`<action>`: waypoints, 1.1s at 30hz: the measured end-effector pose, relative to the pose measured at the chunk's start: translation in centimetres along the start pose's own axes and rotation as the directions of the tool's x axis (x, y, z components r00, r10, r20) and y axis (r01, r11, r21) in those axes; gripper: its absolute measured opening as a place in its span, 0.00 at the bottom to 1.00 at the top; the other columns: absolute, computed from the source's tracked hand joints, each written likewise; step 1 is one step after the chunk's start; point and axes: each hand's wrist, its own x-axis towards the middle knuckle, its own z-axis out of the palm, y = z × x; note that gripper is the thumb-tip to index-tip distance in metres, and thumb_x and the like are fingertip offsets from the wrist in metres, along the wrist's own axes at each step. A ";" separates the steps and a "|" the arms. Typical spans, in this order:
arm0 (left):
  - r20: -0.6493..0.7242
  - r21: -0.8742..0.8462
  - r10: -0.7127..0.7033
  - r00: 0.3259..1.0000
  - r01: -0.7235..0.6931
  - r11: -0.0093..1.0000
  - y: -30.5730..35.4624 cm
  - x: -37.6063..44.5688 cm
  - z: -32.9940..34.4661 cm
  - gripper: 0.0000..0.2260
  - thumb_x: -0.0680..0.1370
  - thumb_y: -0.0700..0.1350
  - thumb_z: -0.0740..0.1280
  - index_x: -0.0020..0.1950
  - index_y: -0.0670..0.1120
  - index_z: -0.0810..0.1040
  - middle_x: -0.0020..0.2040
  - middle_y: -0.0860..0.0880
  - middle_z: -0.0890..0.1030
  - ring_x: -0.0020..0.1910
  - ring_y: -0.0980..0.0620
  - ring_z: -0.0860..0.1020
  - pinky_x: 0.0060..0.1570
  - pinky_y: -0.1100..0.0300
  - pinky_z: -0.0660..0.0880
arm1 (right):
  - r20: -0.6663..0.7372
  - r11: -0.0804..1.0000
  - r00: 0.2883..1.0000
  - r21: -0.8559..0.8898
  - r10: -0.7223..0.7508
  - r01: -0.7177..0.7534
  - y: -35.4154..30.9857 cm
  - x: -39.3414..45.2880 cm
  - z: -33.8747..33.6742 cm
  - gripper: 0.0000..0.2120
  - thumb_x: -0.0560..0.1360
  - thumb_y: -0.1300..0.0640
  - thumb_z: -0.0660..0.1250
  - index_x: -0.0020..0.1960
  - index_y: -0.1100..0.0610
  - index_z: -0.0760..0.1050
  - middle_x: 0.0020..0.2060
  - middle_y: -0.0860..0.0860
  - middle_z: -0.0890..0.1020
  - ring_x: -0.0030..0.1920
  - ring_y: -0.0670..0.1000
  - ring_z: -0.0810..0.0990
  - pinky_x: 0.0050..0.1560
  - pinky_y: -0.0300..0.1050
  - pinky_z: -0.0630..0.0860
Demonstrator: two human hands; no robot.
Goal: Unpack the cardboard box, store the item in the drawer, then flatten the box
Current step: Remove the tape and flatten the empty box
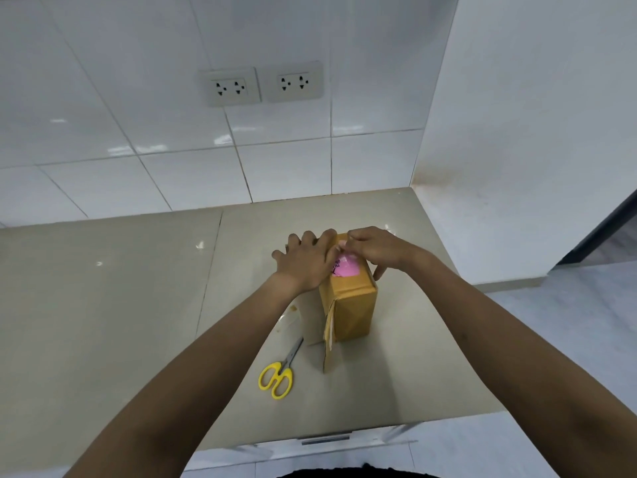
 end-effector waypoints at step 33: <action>0.012 -0.021 0.120 0.993 -0.119 0.993 -2.2 2.0 -1.7 0.23 0.81 0.64 0.45 0.77 0.66 0.51 0.81 0.52 0.49 0.79 0.45 0.44 0.69 0.27 0.45 | -0.060 0.746 0.983 0.643 -0.175 0.172 6.2 -2.1 -3.8 0.05 0.79 0.63 0.63 0.44 0.57 0.71 0.55 0.63 0.82 0.61 0.60 0.80 0.67 0.57 0.69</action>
